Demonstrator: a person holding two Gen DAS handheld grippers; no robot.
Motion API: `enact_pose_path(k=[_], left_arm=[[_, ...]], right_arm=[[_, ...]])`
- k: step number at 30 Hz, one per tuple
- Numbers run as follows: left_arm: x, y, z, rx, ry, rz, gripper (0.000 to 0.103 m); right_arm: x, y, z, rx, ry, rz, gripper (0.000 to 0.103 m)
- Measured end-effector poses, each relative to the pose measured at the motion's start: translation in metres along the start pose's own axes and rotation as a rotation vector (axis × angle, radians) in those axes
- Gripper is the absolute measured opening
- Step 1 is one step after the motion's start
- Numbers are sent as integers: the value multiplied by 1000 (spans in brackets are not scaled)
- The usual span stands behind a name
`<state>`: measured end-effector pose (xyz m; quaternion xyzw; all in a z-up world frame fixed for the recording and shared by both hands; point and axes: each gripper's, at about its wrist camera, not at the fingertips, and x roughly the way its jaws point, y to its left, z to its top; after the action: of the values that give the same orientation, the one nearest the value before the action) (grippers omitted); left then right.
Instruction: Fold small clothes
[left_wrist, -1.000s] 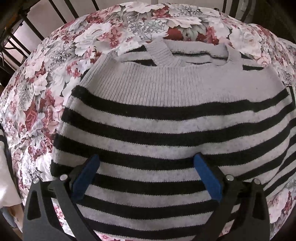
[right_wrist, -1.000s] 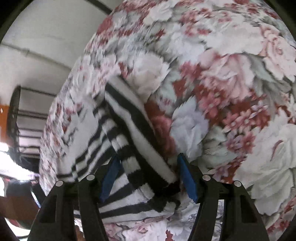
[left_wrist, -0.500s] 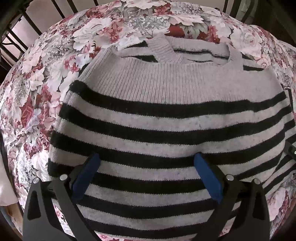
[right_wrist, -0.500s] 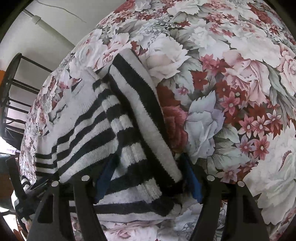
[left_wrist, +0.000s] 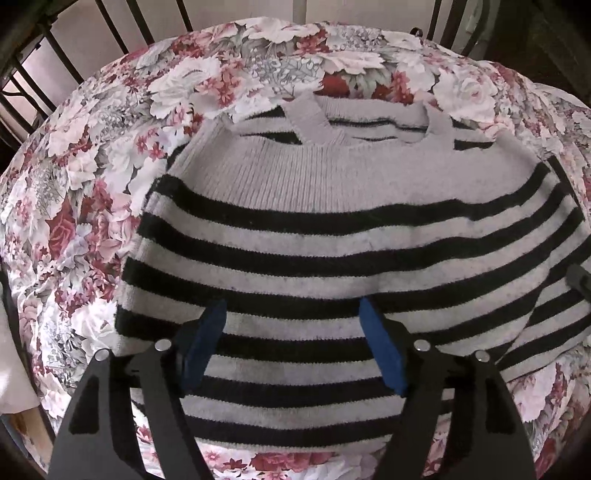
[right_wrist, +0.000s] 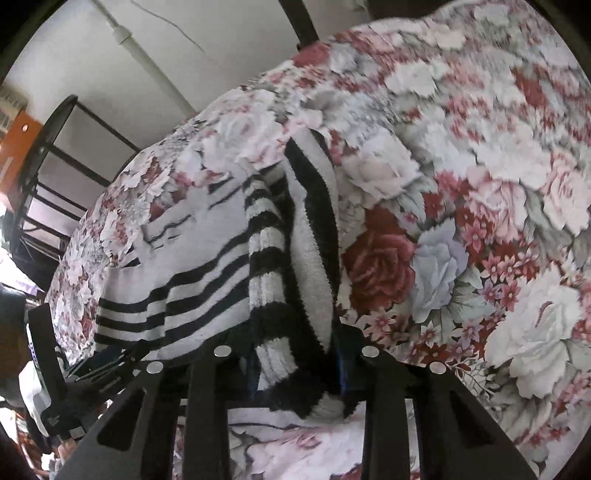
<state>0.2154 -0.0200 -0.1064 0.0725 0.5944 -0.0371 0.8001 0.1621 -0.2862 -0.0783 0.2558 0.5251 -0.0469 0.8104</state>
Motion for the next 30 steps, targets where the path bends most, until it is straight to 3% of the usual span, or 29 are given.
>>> enact_pose_path(k=[10, 21, 30], left_arm=[[-9, -15, 25, 17, 9, -77, 72], [1, -48, 61, 71, 7, -141, 72], [-16, -14, 71, 23, -46, -155, 72]], right_arm=[[-27, 48, -10, -139, -60, -1, 30], [-39, 122, -43, -396, -91, -20, 30], [-37, 169, -60, -501, -118, -44, 31]])
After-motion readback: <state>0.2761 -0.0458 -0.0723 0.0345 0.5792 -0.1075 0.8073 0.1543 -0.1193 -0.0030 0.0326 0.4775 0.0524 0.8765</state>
